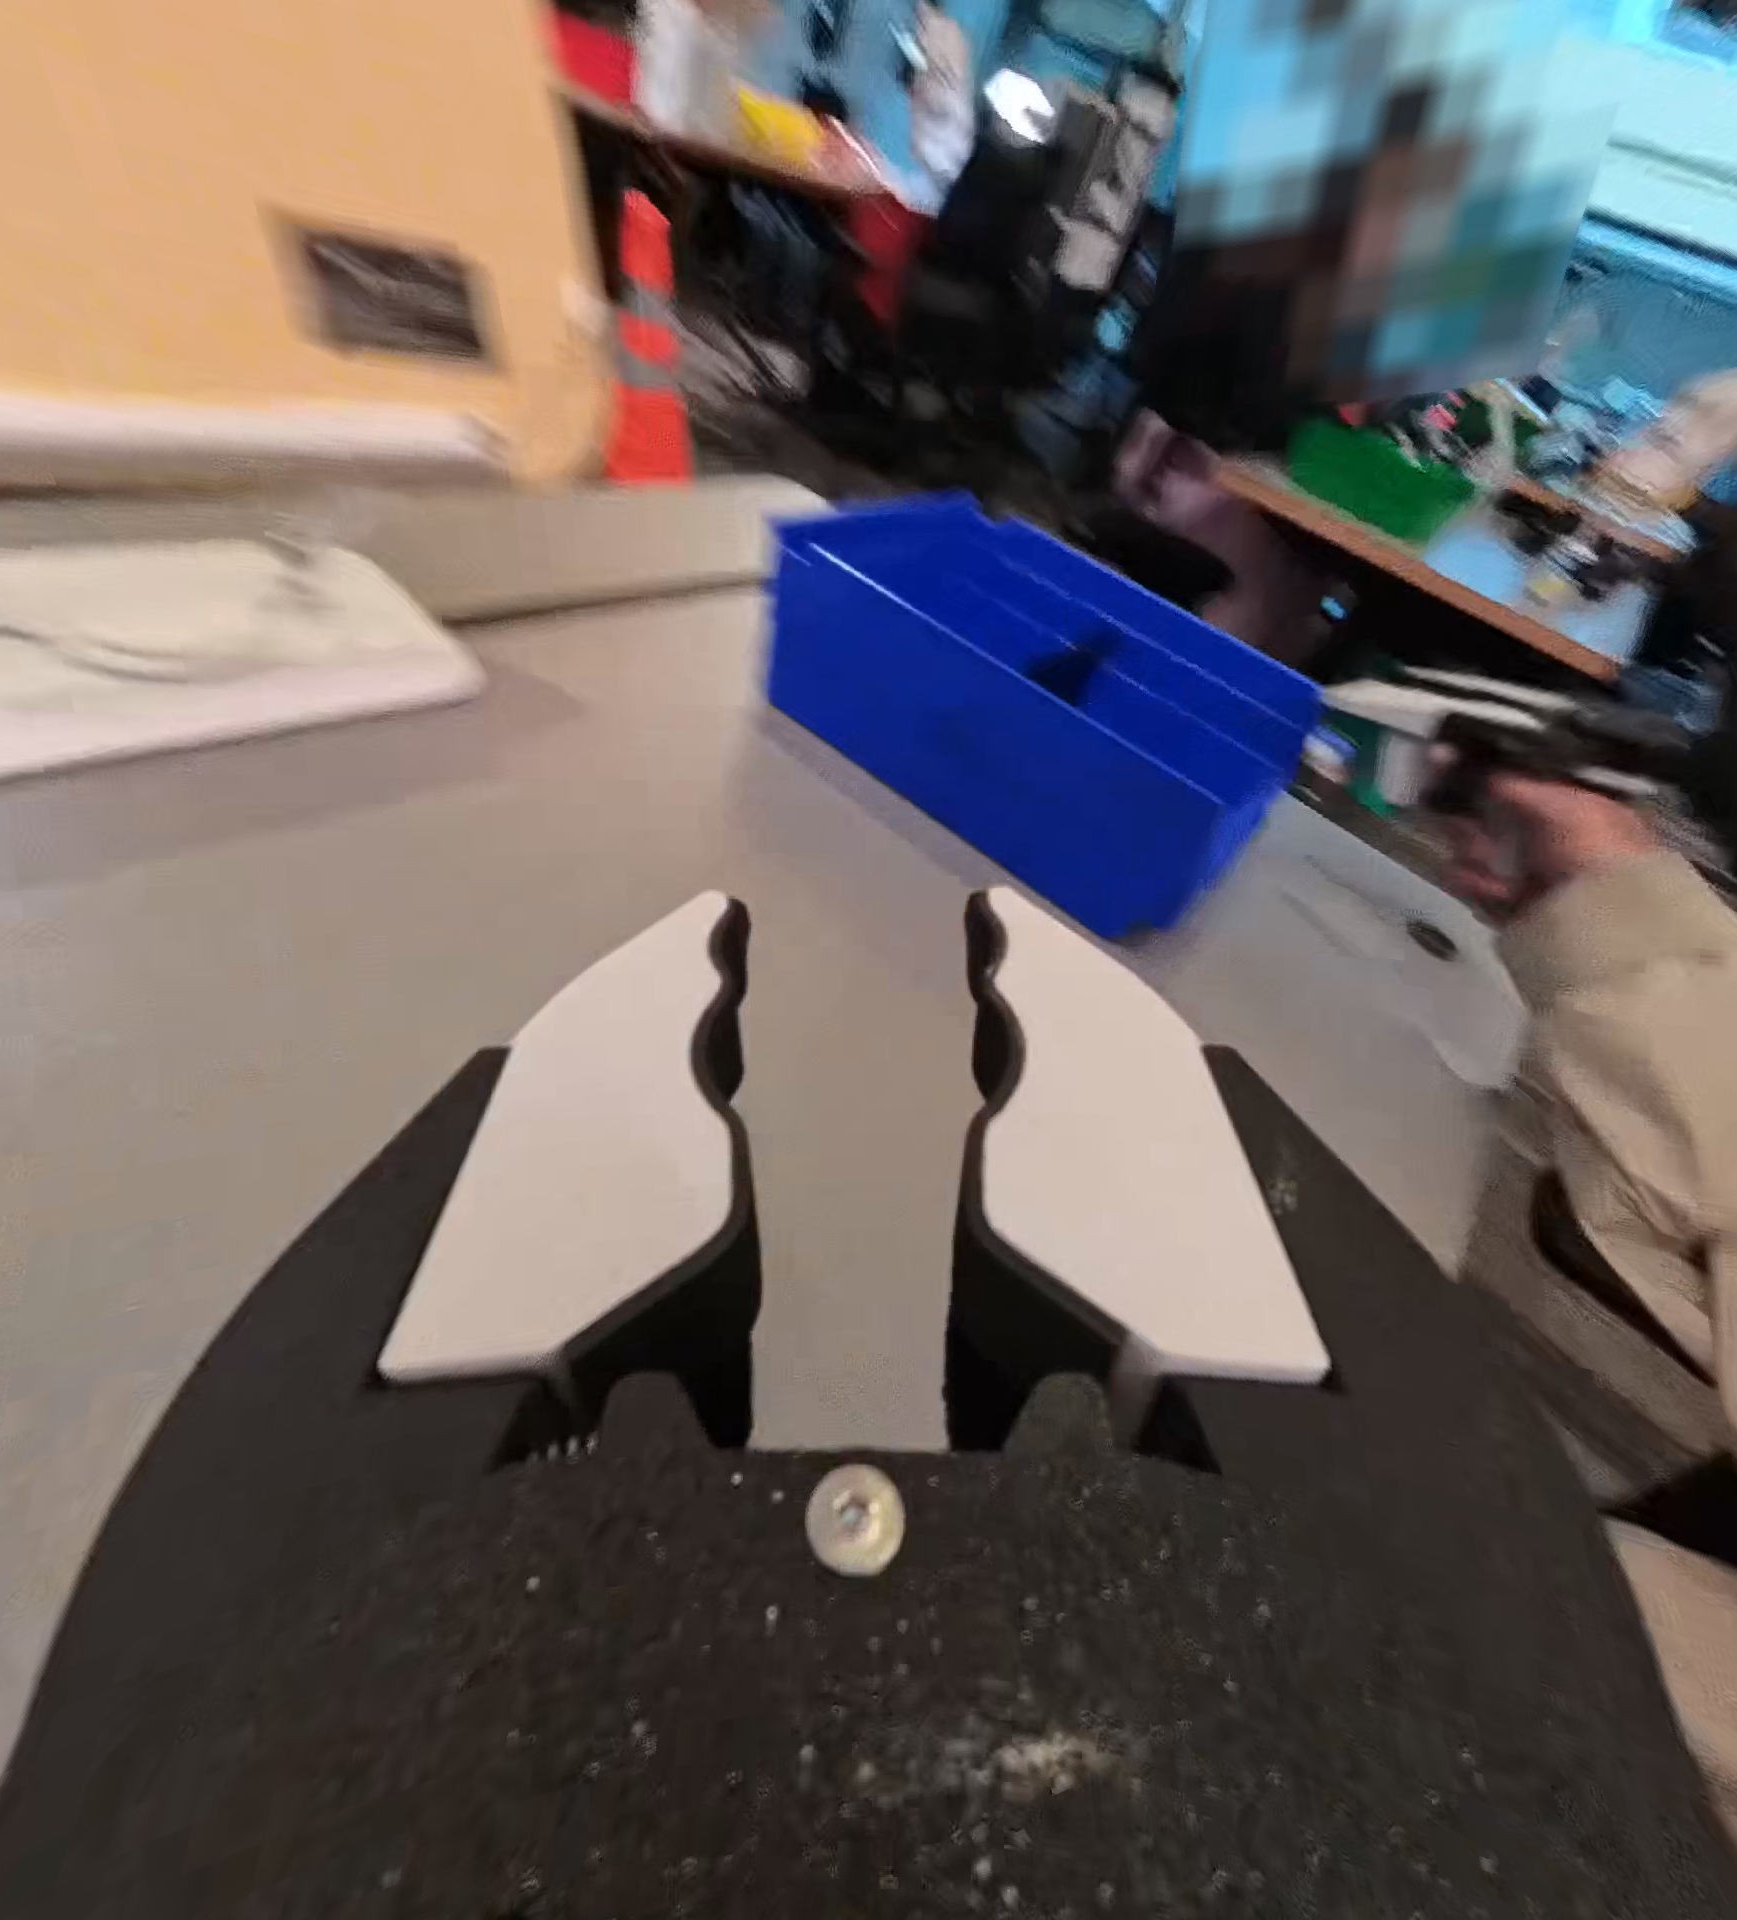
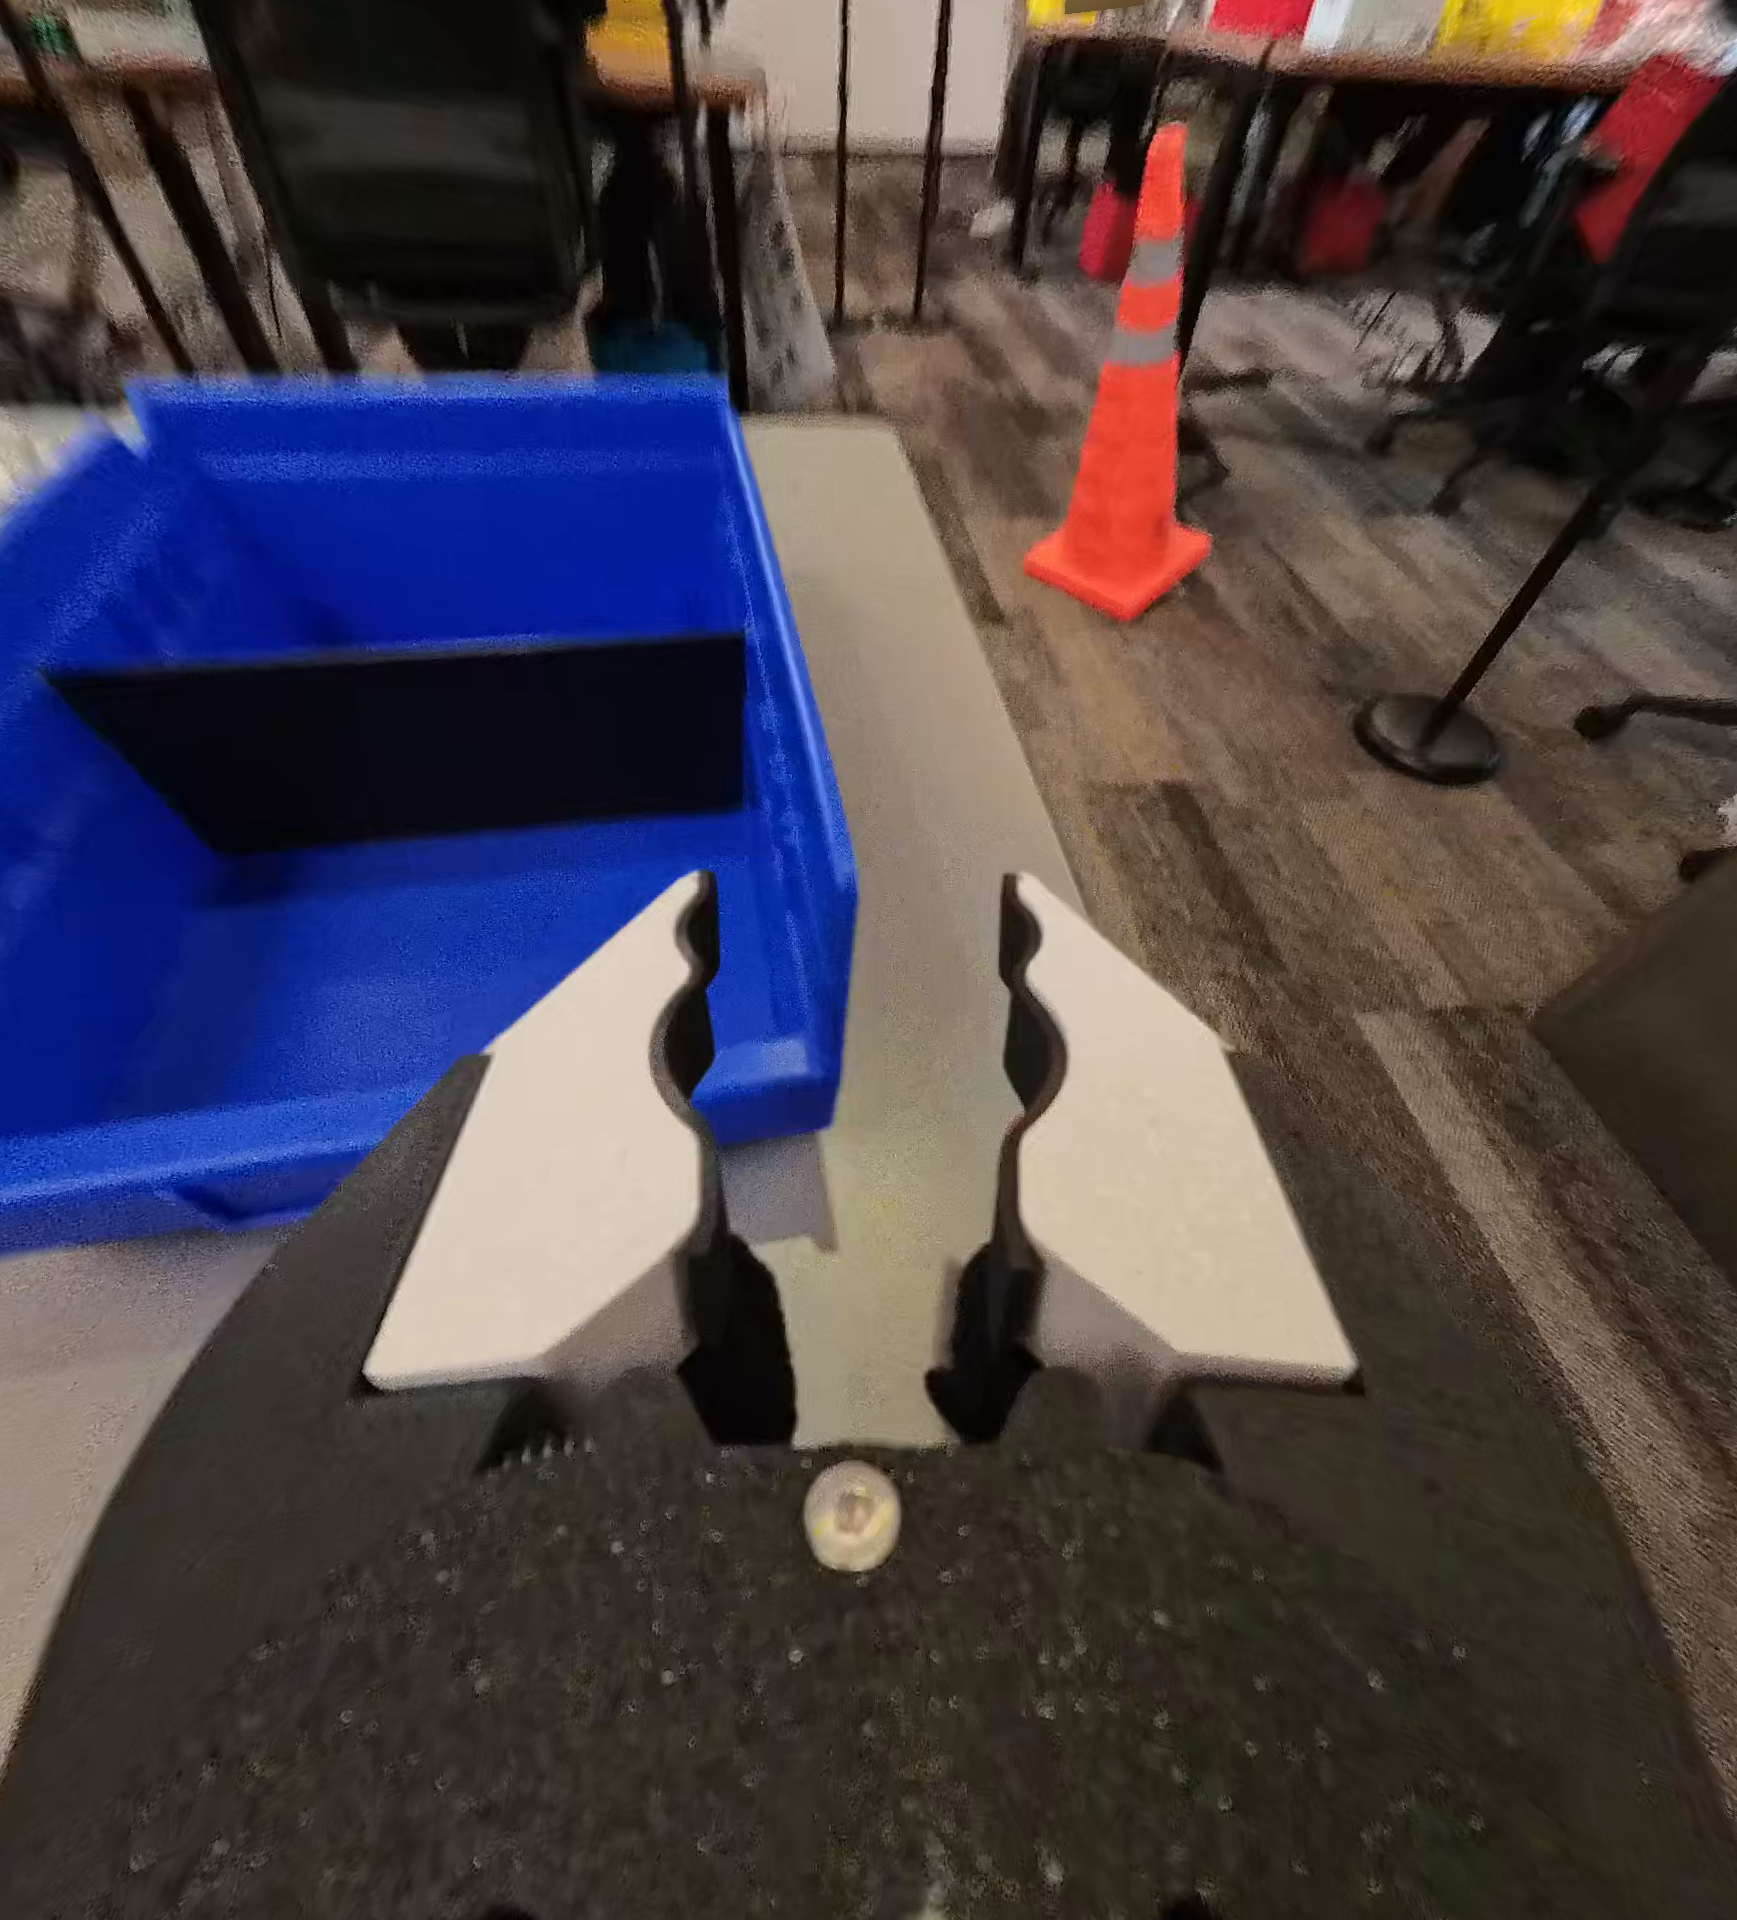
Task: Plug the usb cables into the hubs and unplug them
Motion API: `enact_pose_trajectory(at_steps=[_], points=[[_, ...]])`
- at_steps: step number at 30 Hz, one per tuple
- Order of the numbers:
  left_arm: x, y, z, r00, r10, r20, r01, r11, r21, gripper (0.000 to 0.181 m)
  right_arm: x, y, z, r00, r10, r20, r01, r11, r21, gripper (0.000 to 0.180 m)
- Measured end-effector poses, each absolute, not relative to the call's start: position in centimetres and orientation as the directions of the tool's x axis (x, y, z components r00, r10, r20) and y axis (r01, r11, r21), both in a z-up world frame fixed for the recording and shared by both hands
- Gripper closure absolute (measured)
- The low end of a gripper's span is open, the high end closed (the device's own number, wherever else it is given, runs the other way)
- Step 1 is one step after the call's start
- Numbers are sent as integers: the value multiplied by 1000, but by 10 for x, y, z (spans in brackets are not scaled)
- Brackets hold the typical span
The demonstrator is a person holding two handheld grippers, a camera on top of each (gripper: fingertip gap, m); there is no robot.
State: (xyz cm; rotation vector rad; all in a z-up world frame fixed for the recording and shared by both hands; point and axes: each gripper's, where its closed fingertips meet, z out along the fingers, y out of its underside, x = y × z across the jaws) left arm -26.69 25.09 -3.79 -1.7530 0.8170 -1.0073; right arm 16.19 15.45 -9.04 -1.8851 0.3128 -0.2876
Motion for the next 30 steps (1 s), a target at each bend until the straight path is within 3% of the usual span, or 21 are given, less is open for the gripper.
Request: enact_pose_trajectory(at_steps=[3,6,8,10,14,16,24,27,30], points=[[-170,223,-81,388,-892,234,-229,-339,-912,126,169,173,-114,945,-316,81,-53,-394,-918,129],[-99,206,-111,398,-902,167,-313,-304,-900,117,168,187,-135,955,-294,44,-90,-428,-899,146],[-67,202,-123,415,-898,146,-339,-301,-891,114,162,189,-138,963,-262,66,-58,-438,-897,168],[-47,198,-129,418,-896,149,-347,-309,-885,114,140,190,-137,990,-135,29,-31,-425,-904,177],[-45,194,-131,444,-885,137,-335,-306,-891,109,130,185,-137,981,-123,151,79,-456,-886,177],[-52,195,-131,449,-884,134,-331,-304,-893,114,125,185,-138,981,-110,162,94,-463,-882,177],[-63,201,-129,424,-887,182,-327,-338,-882,121,119,199,-138,984,-177,6,-75,-446,-892,178],[-84,206,-116,424,-887,182,-320,-335,-886,122,119,190,-130,975,-207,79,-24,-453,-891,155],[-136,216,-97,446,-889,102,-340,-274,-900,122,112,174,-104,962,-250,109,-4,-415,-910,143]])
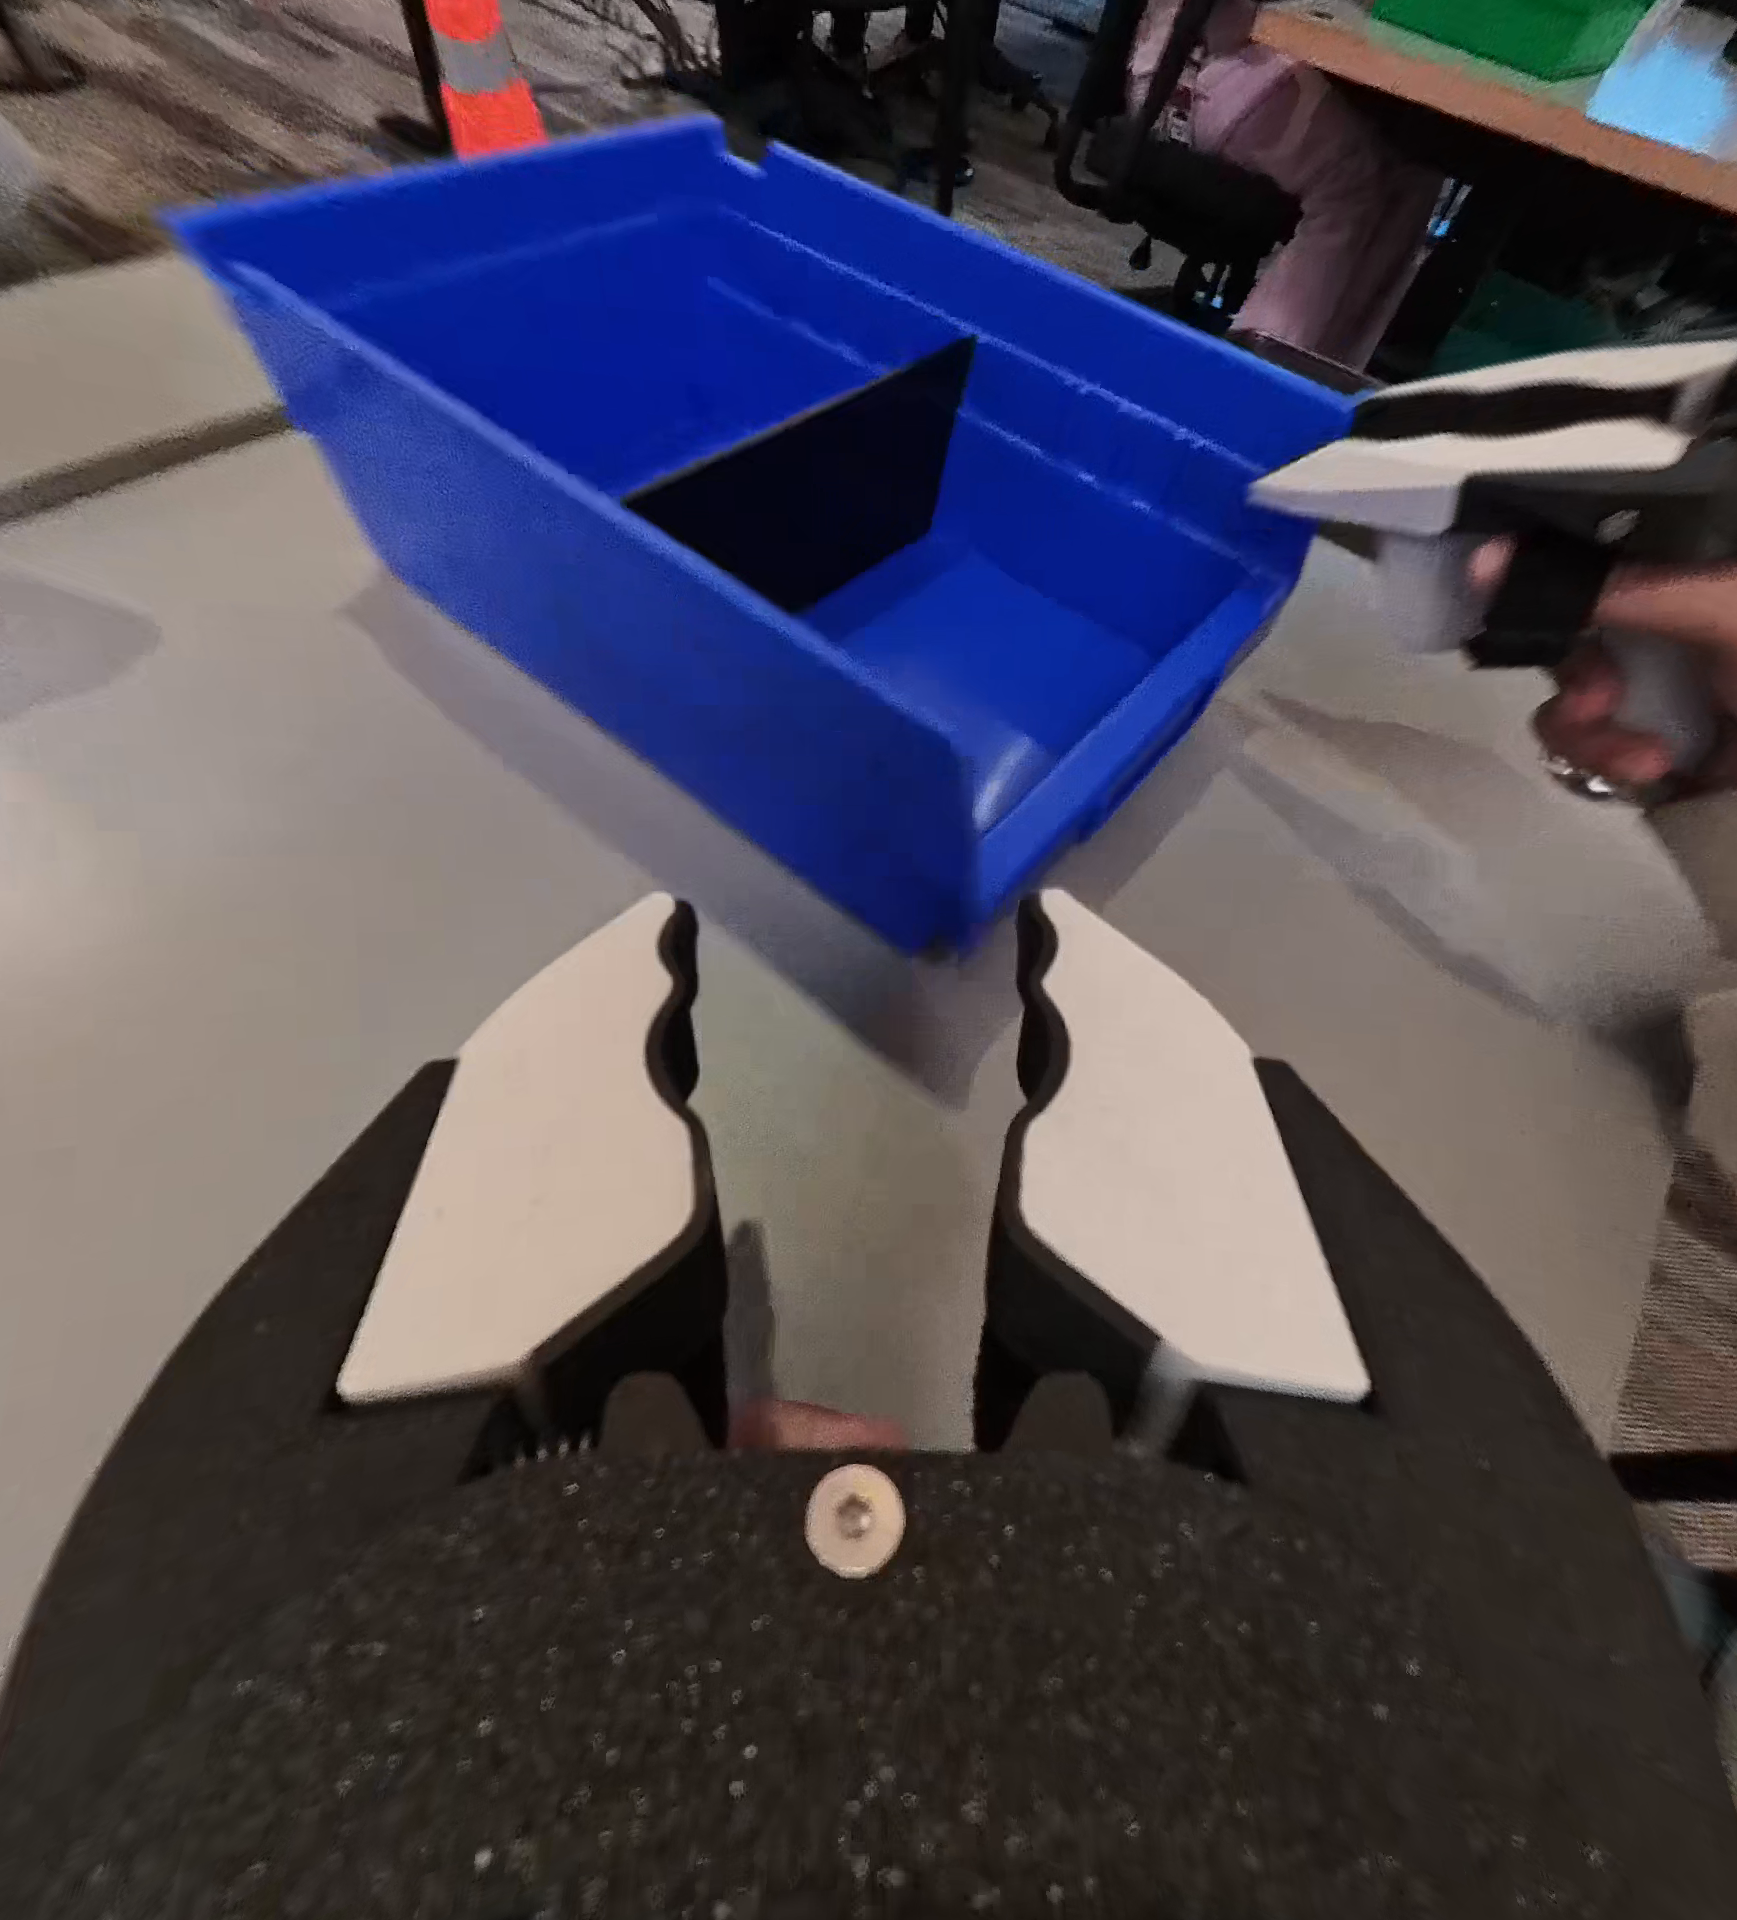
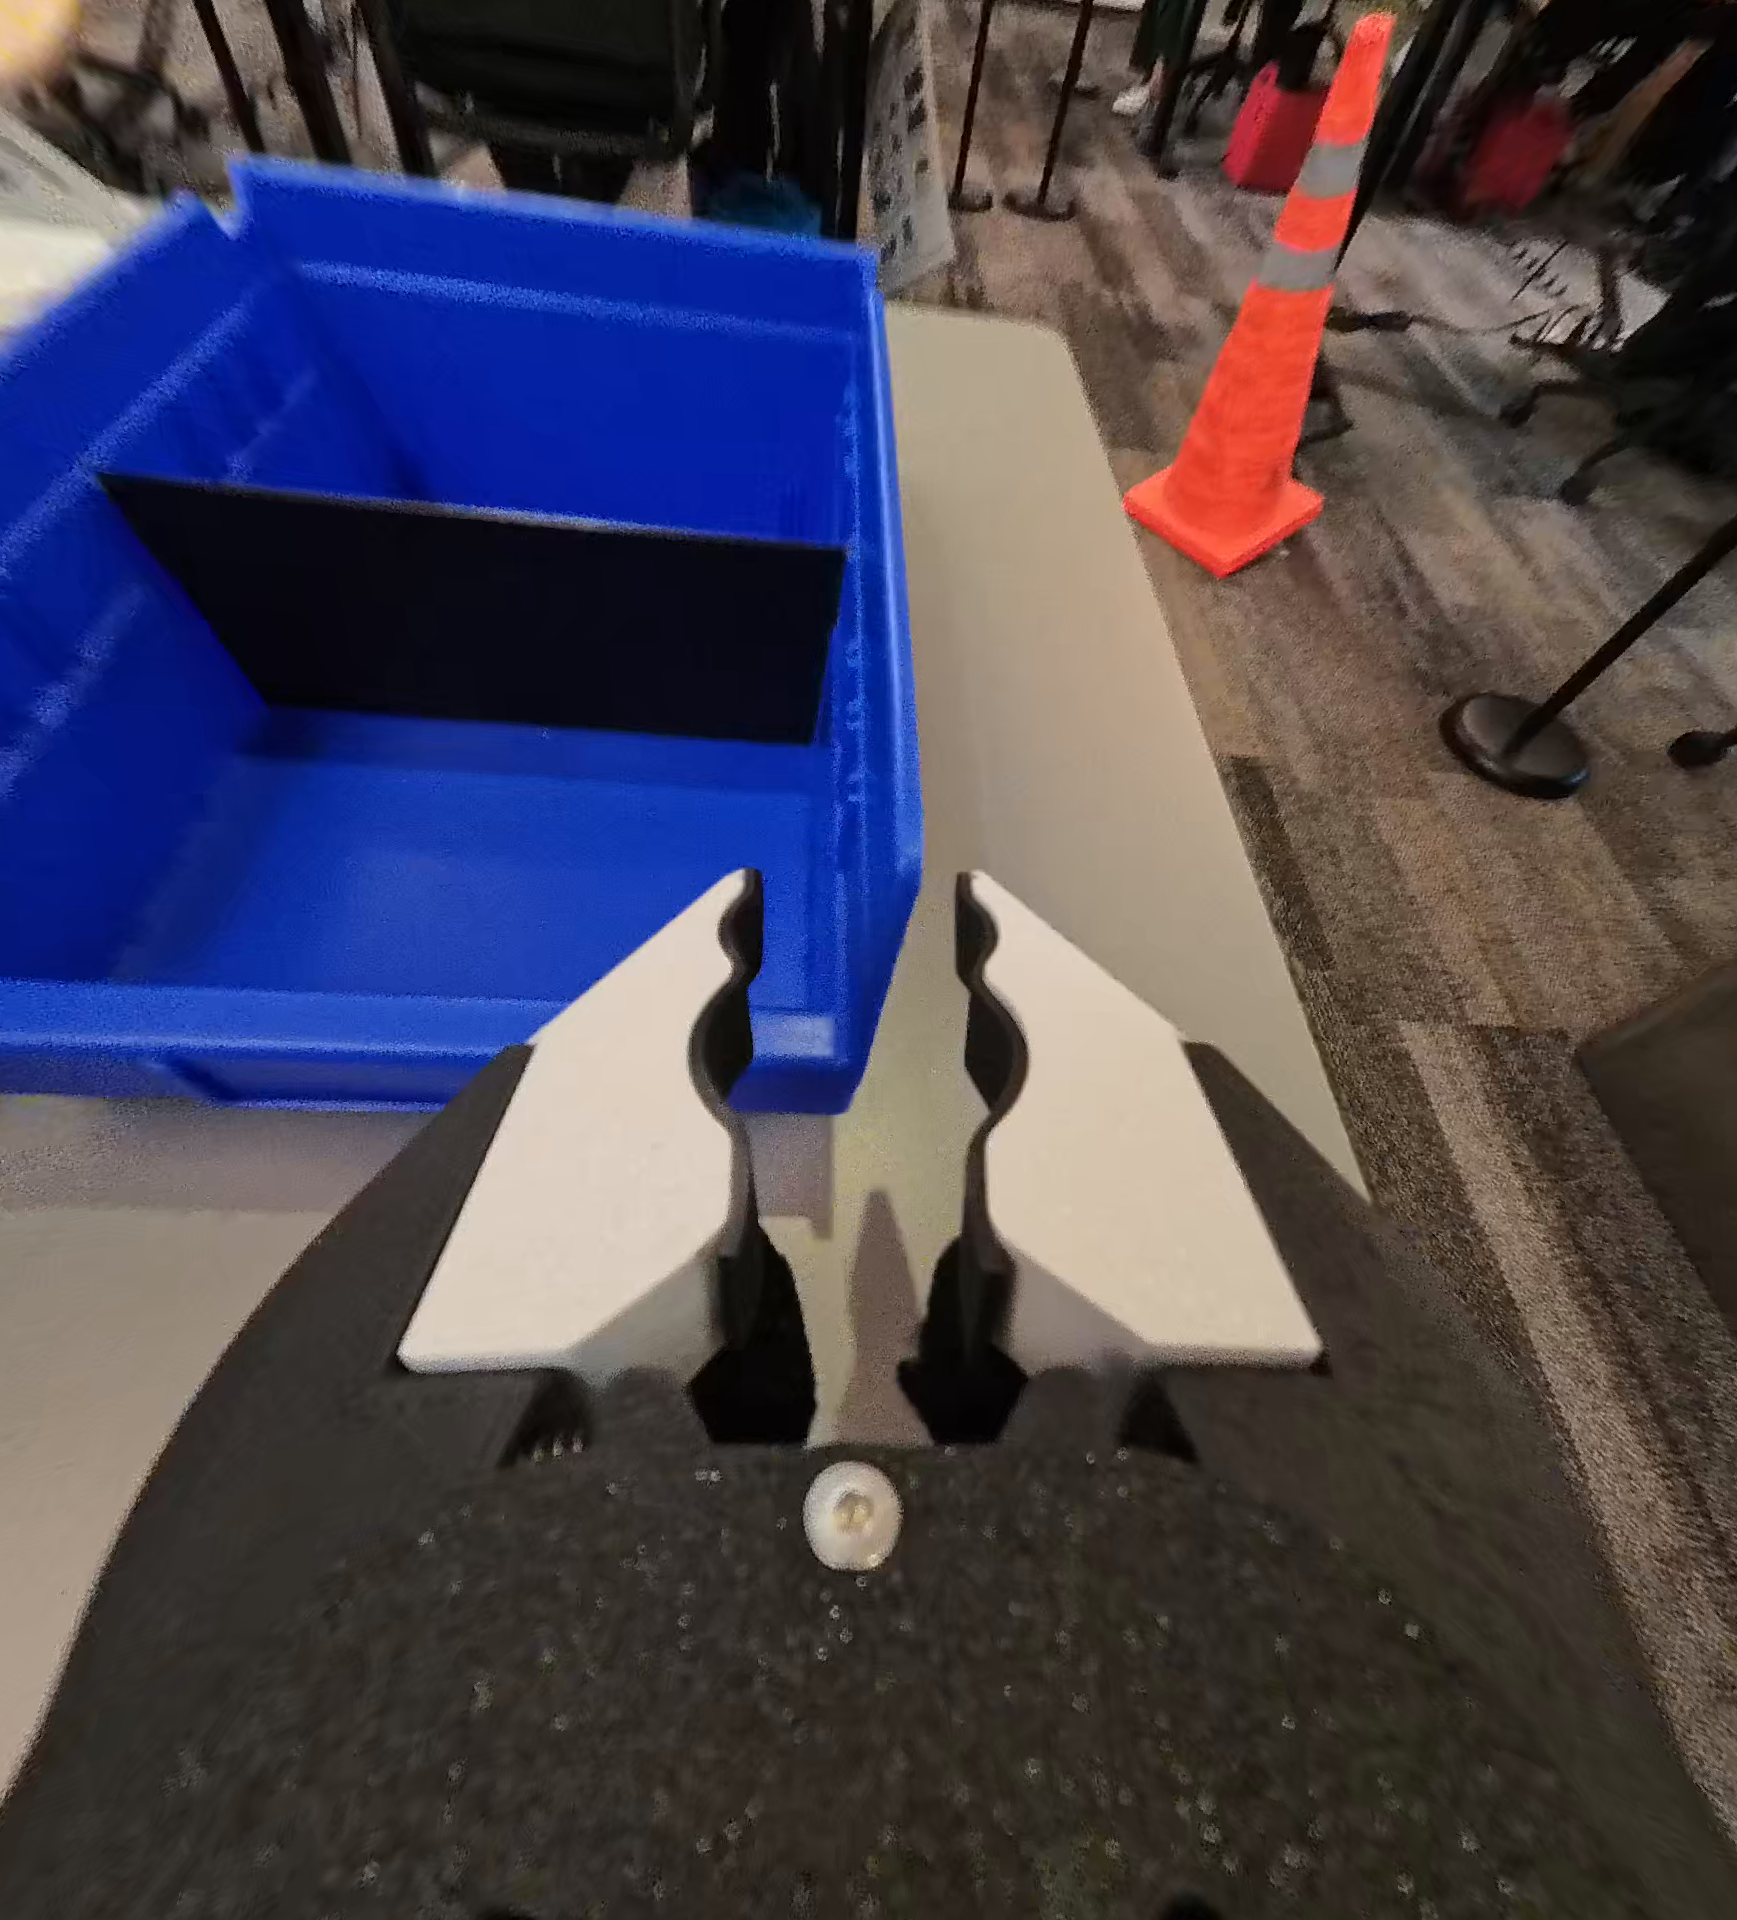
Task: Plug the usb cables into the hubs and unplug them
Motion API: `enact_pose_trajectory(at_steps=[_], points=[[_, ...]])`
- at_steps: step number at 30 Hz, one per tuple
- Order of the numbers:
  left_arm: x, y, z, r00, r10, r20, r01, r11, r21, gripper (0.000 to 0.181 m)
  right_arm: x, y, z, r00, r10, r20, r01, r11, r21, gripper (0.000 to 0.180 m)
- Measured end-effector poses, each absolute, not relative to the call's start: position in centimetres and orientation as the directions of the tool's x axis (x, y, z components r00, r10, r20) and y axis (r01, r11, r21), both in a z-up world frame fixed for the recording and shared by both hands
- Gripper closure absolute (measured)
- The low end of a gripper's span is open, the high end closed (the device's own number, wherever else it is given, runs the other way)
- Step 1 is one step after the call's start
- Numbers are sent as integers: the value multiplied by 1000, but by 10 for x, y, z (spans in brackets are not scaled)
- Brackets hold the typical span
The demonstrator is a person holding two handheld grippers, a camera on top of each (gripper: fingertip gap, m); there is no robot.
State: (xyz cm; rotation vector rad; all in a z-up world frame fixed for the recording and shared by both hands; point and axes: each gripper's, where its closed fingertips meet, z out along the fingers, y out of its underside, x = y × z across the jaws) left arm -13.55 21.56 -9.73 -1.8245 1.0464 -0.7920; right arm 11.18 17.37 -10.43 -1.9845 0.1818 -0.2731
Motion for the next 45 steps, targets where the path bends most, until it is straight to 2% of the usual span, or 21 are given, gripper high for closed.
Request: enact_pose_trajectory(at_steps=[3,6,9,11,13,16,19,27,29,33,36,38,41,43,45], points=[[-213,230,-73,529,-846,64,-298,-255,-920,123,80,166,-78,974,-223,47,-28,-324,-946,143],[-314,249,-52,683,-731,-11,-237,-207,-949,125,20,171,-53,991,-113,78,44,-276,-960,140],[-424,266,-58,835,-548,-53,-203,-216,-955,126,-81,178,-41,988,140,64,93,-216,-972,141],[-480,269,-76,891,-455,-6,-137,-254,-957,126,-159,176,-61,927,369,-62,43,-269,-962,139],[-509,270,-89,905,-414,97,-23,-274,-961,133,-217,173,-83,838,496,-227,-43,-355,-934,136],[-519,275,-101,892,-402,205,63,-339,-939,130,-257,175,-109,746,554,-370,-106,-449,-887,136],[-523,278,-111,904,-398,156,10,-347,-938,135,-261,181,-126,727,580,-368,-39,-500,-865,135],[-524,279,-104,904,-420,86,-29,-259,-966,136,-238,209,-118,704,536,-465,-177,-503,-846,139],[-523,280,-104,897,-433,95,-38,-289,-957,143,-239,212,-116,694,542,-473,-188,-498,-847,140],[-515,297,-90,844,-529,83,-116,-332,-936,137,-246,212,-118,707,580,-404,-120,-465,-877,137],[-506,329,-59,716,-697,-35,-293,-254,-922,132,-247,213,-117,751,603,-269,-31,-374,-927,125],[-505,362,-50,597,-788,-152,-481,-200,-853,125,-249,212,-119,760,611,-220,13,-352,-936,125],[-508,426,-55,390,-866,-313,-731,-85,-677,123,-253,208,-122,734,626,-263,6,-394,-919,125],[-518,472,-79,278,-897,-343,-873,-87,-480,126,-253,208,-122,722,624,-298,-17,-414,-910,125],[-530,510,-108,185,-922,-340,-960,-97,-262,115,-251,208,-122,717,620,-318,-33,-426,-904,126]])
